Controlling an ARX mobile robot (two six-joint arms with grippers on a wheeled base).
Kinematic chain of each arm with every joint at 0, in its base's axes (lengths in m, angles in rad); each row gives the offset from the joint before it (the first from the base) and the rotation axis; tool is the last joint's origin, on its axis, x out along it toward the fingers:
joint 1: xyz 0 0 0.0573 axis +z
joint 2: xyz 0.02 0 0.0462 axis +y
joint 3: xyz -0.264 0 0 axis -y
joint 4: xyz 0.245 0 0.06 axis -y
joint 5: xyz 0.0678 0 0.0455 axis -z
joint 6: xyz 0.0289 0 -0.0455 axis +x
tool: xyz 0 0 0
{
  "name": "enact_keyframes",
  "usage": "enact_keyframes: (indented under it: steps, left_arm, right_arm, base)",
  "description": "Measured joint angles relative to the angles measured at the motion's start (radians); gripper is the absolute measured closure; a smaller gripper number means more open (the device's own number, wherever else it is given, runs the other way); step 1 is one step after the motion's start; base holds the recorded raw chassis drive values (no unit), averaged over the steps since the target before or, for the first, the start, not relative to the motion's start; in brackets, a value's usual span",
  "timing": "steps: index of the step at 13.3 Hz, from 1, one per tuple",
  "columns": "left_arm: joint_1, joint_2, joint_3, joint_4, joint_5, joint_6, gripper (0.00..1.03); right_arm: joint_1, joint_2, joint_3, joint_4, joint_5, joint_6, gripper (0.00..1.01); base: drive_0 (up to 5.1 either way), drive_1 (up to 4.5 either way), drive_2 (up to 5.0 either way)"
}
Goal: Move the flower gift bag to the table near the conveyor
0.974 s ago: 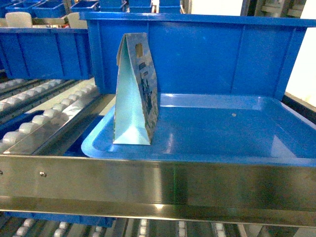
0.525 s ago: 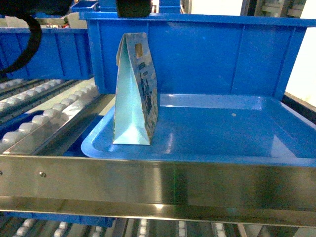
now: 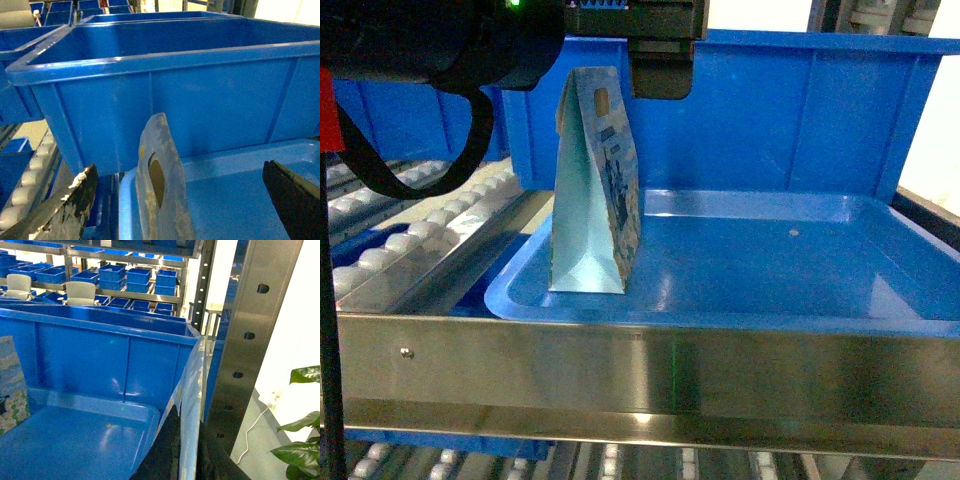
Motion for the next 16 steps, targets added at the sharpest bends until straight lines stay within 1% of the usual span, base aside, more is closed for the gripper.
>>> enact_keyframes:
  steps: [1, 4, 5, 6, 7, 9, 10, 12, 13, 16]
  left_arm:
    - [0.000, 0.005, 0.000, -0.023, 0.001, -0.011, 0.05]
    - [-0.008, 0.020, 0.000, -0.019, -0.014, -0.021, 0.05]
    - [-0.015, 0.020, 0.000, -0.047, -0.030, -0.028, 0.25]
    - [-0.017, 0.020, -0.002, -0.048, -0.037, -0.031, 0.36]
    - [-0.017, 0.020, -0.002, -0.048, -0.039, -0.034, 0.46]
    - [-0.017, 0.020, -0.004, -0.048, -0.043, -0.043, 0.60]
    - [-0.017, 0.020, -0.006, -0.049, -0.044, -0.044, 0.71]
    - [-0.019, 0.020, -0.008, -0.050, -0.048, -0.045, 0.89]
    - [-0.021, 0.020, -0.008, -0.055, -0.053, -0.047, 1.01]
    - [-0.024, 0.019, -0.014, -0.044, -0.056, -0.047, 1.01]
  right_arm:
    - [0.000, 0.000, 0.000, 0.000, 0.000, 0.000, 0.98]
    - [0.000, 0.000, 0.000, 0.000, 0.000, 0.000, 0.98]
    - [0.000, 0.000, 0.000, 0.000, 0.000, 0.000, 0.98]
    - [0.000, 0.000, 0.000, 0.000, 0.000, 0.000, 0.98]
    - [0.000, 0.000, 0.000, 0.000, 0.000, 0.000, 0.98]
    - [0.000, 0.000, 0.000, 0.000, 0.000, 0.000, 0.98]
    - [0.000, 0.000, 0.000, 0.000, 0.000, 0.000, 0.98]
    - [0.000, 0.000, 0.000, 0.000, 0.000, 0.000, 0.98]
    - [0.000, 0.000, 0.000, 0.000, 0.000, 0.000, 0.98]
    - [0.000, 0.000, 0.000, 0.000, 0.000, 0.000, 0.98]
  base:
    - [0.0, 0.00, 0.0]
    - [0.0, 0.00, 0.0]
    - [0.0, 0.00, 0.0]
    - [0.0, 0.00, 0.0]
    - [0.0, 0.00, 0.0]
    - [0.0, 0.00, 0.0]
    - [0.0, 0.00, 0.0]
    - [0.0, 0.00, 0.0]
    - [0.0, 0.00, 0.0]
    - [0.0, 0.00, 0.0]
